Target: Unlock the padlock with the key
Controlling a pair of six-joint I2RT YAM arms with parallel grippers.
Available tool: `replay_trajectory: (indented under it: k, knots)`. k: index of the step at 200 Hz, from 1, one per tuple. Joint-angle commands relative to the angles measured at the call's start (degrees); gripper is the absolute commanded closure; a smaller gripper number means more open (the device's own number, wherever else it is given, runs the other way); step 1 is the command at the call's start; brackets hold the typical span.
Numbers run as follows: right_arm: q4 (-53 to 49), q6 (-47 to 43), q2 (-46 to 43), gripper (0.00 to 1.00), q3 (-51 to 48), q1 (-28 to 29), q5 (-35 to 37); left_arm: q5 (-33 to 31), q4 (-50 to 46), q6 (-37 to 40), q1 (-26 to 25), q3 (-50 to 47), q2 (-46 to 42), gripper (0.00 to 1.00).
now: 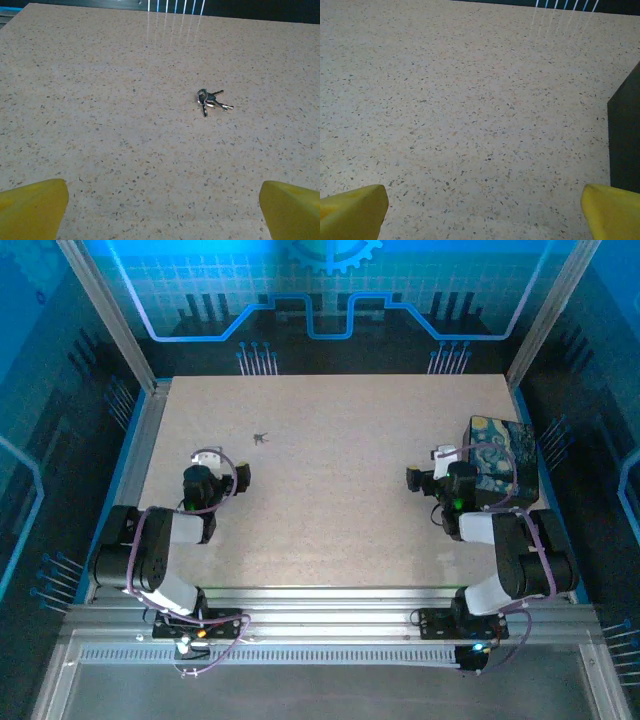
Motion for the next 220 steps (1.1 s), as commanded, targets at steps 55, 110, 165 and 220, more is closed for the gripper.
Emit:
replay_trajectory:
  k: [55,110,165,220]
  knots:
    - [1.9,-0.88,0.31,0.0,0.95,0.68,1.01,0.67,1.73,1.35,-0.31,0.94,0.33,0.01]
    - [1.9,-0.88,0.31,0.0,0.95,0.63,0.9,0.69,1.64,1.29,-0.33,0.99,0.33,0.01]
    - [0.32,-1.47,0.31,0.0,1.75,-0.4,-3.98,0.9,1.51,1.26,-0.33,1.05,0.32,0.01]
    - [-16.74,-1.31,-5.83,0.03,7.85,-0.51,-4.83,-6.76,-8.66,-2.8,0.88,2.18,-9.38,0.01]
